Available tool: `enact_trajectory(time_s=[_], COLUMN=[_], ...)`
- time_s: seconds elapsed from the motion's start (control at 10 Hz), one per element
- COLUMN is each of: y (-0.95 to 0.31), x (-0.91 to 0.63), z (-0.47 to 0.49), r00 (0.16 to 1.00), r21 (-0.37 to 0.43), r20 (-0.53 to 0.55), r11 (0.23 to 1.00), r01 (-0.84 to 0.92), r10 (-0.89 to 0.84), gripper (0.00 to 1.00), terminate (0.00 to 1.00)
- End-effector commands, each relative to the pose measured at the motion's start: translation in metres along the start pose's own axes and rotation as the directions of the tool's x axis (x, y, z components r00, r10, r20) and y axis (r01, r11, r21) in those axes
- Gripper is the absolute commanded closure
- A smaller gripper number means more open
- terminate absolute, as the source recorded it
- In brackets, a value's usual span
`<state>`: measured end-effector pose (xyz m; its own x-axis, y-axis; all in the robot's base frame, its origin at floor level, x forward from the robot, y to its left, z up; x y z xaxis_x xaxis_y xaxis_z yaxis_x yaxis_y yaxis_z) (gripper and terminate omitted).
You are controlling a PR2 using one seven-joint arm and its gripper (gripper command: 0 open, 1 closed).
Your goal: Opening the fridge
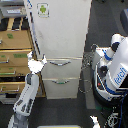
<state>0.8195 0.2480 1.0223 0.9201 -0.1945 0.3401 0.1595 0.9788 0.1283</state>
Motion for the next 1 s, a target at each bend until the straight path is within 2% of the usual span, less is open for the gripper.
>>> enact_trajectory(time_s=[0.1,0.6,1.0], y=[0.037,0.041,0.033], x=[0.04,0.073,0.079], z=[-0.055,-0.048,-0.051], r00=[0.918,0.909,0.919], r21=[-0.126,-0.172,-0.16], r20=[-0.368,-0.378,-0.363], r11=[0.971,0.952,0.962], r01=[-0.205,-0.254,-0.22], r10=[0.146,0.174,0.15], gripper=[0.0,0.0,0.0], terminate=[0.0,0.0,0.0])
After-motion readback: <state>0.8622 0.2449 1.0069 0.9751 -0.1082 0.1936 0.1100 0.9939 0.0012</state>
